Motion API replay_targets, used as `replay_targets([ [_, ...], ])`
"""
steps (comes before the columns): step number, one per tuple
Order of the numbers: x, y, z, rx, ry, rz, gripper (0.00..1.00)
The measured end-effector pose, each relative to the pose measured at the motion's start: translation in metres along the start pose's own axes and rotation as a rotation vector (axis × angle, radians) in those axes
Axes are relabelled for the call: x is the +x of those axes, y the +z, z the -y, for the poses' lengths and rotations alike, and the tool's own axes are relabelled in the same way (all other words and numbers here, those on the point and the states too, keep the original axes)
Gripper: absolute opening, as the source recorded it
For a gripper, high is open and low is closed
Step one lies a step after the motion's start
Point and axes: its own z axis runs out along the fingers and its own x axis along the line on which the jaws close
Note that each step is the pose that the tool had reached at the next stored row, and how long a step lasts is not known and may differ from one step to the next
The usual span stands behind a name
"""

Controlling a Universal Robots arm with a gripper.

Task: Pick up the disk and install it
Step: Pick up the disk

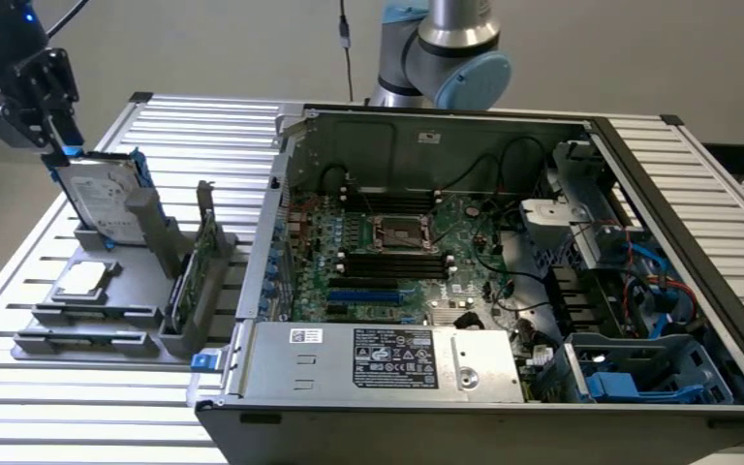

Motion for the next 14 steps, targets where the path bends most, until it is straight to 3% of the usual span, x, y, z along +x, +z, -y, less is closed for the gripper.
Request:
replay_targets([
  [5, -0.0009, 0.0004, 0.0001, 0.0006, 0.003, 0.0075, 0.48],
  [14, -0.0016, 0.0083, -0.0003, -0.0047, 0.051, 0.0093, 0.48],
])
